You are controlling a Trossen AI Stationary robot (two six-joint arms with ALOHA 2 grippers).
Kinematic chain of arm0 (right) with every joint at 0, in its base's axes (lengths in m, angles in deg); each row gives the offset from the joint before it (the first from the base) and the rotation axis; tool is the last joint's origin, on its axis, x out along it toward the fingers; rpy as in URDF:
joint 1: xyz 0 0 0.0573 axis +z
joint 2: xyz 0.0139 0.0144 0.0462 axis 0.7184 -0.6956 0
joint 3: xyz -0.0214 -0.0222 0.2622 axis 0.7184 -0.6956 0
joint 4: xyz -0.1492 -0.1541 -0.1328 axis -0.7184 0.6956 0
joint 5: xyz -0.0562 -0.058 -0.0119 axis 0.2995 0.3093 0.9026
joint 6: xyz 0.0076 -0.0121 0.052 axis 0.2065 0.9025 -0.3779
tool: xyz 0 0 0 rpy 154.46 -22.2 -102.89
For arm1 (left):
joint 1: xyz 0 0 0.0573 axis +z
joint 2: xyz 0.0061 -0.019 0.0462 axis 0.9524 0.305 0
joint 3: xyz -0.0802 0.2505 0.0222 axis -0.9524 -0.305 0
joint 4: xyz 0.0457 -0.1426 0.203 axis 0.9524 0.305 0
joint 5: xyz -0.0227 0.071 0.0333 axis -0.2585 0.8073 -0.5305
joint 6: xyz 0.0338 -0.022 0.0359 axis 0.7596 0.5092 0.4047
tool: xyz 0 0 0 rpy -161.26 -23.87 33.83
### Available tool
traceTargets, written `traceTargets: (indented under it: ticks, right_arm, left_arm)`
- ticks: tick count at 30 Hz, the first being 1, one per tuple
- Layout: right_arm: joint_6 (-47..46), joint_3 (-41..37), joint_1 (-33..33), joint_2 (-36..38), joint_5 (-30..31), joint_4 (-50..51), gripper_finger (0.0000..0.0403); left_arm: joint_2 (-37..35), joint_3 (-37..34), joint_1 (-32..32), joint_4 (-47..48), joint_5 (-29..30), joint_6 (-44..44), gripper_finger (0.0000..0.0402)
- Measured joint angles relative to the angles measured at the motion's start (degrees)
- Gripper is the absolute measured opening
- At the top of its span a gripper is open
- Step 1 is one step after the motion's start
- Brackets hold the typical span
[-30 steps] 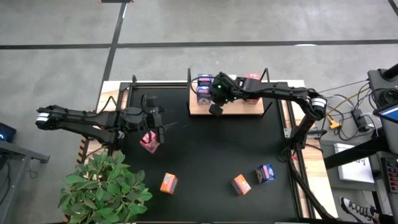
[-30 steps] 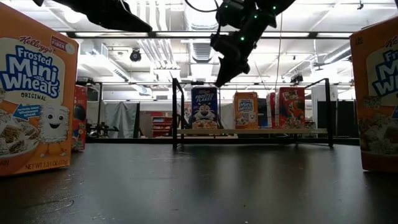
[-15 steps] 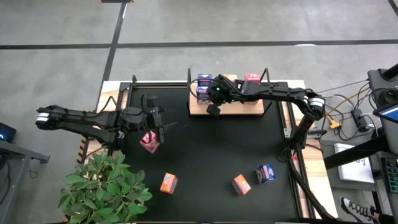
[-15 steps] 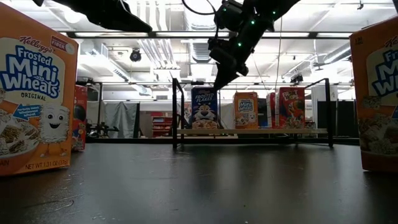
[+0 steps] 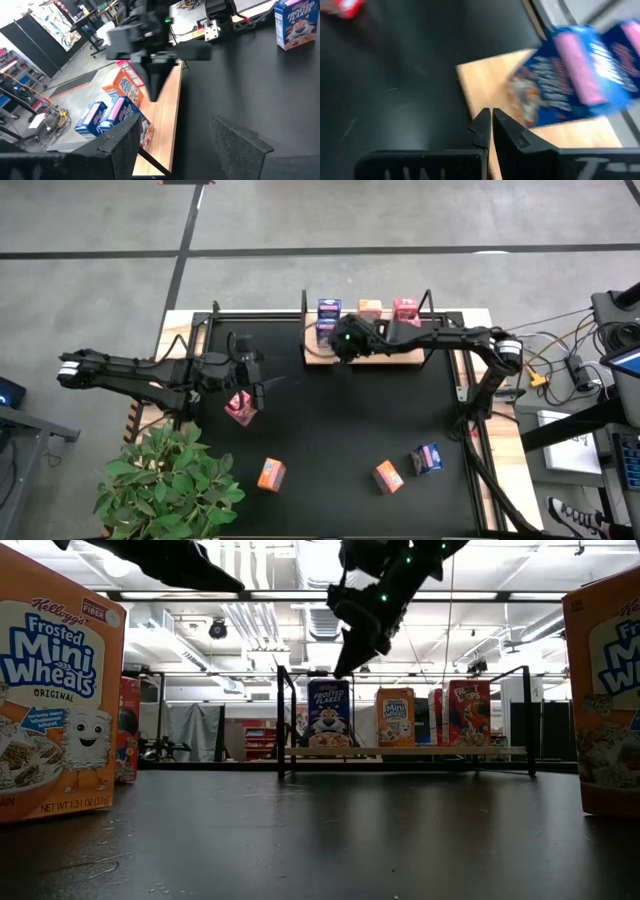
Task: Stack cereal on shelf
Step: Put the red cereal box on the shelf aligned with the other red cereal box
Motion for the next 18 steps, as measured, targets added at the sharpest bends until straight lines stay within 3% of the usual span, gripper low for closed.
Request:
traceTargets:
  ticks: [5, 11, 18]
  right_arm:
    - [2.3, -0.9, 4.4, 0.4, 0.2, 0.0, 0.0009]
    - [6.1, -4.5, 8.7, 5.4, 0.5, -3.0, 0.0009]
    - [9.6, -17.0, 10.4, 14.9, 0.5, -17.7, 0.0009]
  left_arm:
    - [0.0, 0.0, 0.0, 0.0, 0.1, -6.5, 0.0219]
    - [0.7, 0.0, 0.0, 1.8, 4.9, -21.6, 0.0219]
    - [3.2, 0.0, 0.0, 9.4, 4.8, -38.9, 0.0219]
